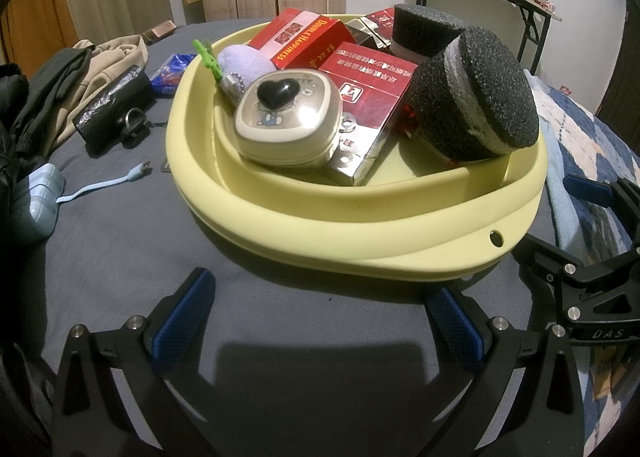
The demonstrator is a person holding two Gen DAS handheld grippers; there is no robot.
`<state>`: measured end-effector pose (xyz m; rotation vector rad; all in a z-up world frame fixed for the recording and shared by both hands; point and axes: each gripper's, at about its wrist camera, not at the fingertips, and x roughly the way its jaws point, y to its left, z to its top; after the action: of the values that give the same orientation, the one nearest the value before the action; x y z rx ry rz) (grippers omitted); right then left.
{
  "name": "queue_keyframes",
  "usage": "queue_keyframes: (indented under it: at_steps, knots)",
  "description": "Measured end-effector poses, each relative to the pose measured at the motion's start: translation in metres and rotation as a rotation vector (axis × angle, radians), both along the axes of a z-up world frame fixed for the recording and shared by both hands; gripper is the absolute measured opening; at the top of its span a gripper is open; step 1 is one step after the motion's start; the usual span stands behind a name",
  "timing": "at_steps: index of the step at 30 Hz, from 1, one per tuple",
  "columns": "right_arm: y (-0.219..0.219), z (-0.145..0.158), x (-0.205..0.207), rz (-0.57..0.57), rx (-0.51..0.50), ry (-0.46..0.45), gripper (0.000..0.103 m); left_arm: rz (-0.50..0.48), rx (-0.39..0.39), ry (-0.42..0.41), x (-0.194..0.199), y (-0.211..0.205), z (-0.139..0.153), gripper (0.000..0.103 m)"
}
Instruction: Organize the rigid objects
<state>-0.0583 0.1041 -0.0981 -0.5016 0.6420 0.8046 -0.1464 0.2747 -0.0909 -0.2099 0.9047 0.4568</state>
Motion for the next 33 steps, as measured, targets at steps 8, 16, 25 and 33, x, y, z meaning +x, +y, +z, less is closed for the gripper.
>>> queue_keyframes:
  at_steps: [8,16,25,33]
  knots:
    - [0.0001,-0.0001,-0.0004,0.0,0.0,0.0,0.103,0.001,0.002,-0.002,-0.0003,-0.0057,-0.0004,0.103]
    - [0.0,0.0,-0.0001,0.0,0.0,0.0,0.103,0.001,0.004,-0.002,-0.0008,-0.0056,0.0,0.103]
    - [0.0,0.0,-0.0001,0.0,0.0,0.0,0.103,0.001,0.003,-0.002,-0.0006,-0.0061,0.0002,0.103]
    - [-0.0001,0.0,0.0,0.0,0.0,0.0,0.103,0.001,0.004,-0.001,-0.0007,-0.0059,0.0,0.103]
